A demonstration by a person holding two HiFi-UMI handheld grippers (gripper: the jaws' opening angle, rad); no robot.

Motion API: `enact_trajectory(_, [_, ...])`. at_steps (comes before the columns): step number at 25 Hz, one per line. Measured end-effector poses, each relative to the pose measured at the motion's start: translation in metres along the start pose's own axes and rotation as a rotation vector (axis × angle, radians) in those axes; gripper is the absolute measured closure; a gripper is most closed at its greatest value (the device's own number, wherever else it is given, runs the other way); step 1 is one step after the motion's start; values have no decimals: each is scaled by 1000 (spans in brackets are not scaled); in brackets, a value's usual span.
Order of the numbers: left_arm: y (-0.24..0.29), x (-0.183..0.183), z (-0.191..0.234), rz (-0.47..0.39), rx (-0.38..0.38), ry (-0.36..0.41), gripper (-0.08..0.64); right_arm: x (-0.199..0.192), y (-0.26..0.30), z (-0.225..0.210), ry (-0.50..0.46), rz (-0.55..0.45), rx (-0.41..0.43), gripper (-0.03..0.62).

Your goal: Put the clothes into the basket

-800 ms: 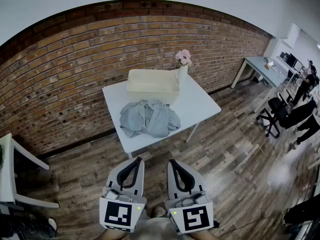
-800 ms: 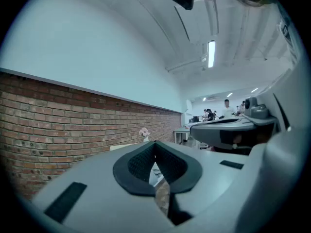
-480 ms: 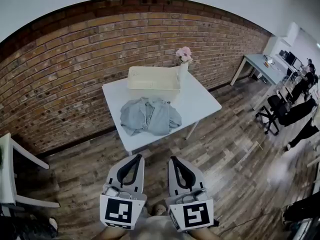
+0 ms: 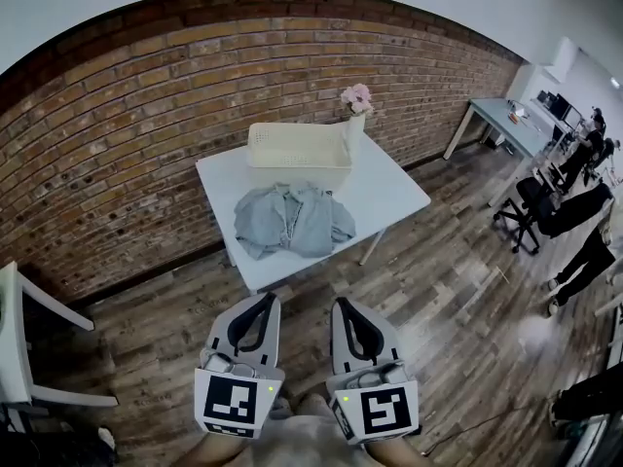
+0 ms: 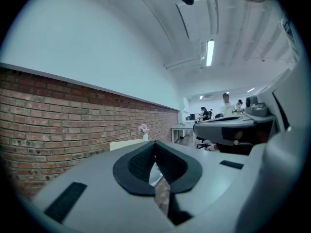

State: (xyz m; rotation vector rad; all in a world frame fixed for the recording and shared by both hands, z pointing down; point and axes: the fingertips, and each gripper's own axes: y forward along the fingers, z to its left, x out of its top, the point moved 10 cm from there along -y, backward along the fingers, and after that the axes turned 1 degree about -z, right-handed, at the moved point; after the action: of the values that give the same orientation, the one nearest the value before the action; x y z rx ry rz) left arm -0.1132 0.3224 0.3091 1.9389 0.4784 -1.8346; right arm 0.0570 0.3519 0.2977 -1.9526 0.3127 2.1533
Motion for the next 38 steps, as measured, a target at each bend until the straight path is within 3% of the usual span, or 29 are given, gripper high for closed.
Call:
enact_trajectory(19, [11, -8, 23, 8, -10, -2, 551, -6, 17, -1, -15, 20, -27, 586])
enact_trajectory(38, [147, -10, 82, 38, 21, -13, 551, -19, 159, -65, -24, 44, 12, 586])
